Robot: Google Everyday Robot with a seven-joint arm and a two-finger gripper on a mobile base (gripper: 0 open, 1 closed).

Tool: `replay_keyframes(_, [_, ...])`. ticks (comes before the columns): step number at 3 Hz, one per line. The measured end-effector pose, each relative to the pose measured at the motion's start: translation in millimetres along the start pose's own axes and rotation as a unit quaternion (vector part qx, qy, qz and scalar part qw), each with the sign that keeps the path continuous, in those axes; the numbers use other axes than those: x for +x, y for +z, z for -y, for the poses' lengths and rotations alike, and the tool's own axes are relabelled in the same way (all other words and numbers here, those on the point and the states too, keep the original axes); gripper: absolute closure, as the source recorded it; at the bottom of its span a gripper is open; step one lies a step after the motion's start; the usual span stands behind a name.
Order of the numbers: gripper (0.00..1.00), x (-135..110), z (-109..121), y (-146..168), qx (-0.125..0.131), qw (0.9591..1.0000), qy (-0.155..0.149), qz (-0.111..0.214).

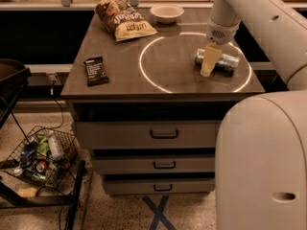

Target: Place redbull can upright

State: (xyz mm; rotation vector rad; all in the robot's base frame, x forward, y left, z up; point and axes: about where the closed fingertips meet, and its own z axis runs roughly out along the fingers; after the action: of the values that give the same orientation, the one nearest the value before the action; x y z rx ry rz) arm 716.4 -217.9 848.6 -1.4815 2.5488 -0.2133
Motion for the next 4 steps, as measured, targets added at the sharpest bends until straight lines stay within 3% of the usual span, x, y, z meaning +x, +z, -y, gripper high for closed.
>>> replay_keyframes(1, [0.48,-3.0,1.9,4.5,0.003,1.0000,-0.001,0.003])
replay_keyframes(3, [0.94,-6.2,3.7,11.3,0.005,1.0000,-0.002,0.005])
replay_keyframes(4, [1.00,-7.1,4.3,12.5,0.005,1.0000,-0.002,0.006])
